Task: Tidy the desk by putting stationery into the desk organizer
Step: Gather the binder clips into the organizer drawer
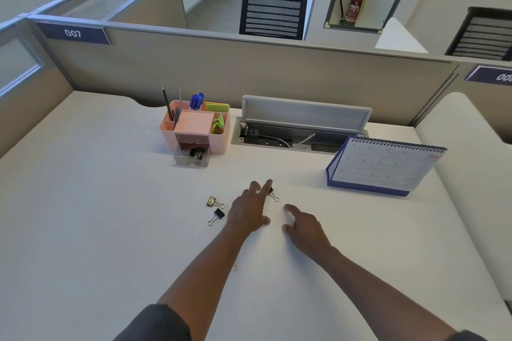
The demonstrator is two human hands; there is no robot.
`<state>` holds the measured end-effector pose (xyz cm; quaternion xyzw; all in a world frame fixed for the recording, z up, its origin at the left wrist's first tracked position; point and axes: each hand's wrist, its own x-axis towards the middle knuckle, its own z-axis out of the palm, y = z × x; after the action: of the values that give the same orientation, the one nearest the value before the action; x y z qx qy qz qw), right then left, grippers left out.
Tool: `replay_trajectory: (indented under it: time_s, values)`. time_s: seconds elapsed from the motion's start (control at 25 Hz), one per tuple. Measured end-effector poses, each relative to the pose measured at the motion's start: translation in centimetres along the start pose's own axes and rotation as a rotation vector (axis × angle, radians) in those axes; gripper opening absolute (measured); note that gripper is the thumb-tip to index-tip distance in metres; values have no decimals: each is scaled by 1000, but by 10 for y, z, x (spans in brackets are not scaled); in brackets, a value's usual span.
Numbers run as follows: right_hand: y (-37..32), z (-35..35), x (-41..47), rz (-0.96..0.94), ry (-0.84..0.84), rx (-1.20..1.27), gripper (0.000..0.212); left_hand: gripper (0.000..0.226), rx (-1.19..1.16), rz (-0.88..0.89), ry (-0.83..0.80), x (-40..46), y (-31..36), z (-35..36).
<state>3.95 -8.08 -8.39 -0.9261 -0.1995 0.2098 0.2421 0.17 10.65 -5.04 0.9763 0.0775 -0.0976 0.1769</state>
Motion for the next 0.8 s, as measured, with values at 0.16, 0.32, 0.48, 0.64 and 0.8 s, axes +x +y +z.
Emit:
replay_trajectory:
  time_s: [0.16,0.32,0.48,0.64,0.8]
  values:
    - [1,-5,12,21,-42,40,64,71,29,85,49,19,-8,-1]
    - [2,-7,16,51,-68,43,66,45,28,100,42,28,-7,2]
    - [2,-4,14,49,-53,45,66,12,-14,40,92,28,-5,6]
    - [0,-4,14,60,-55,28,66,12,-58,0,82,22,-4,8]
    - [-3,3,10,69,11,34,58,17,-114,42,53,9,-6,11]
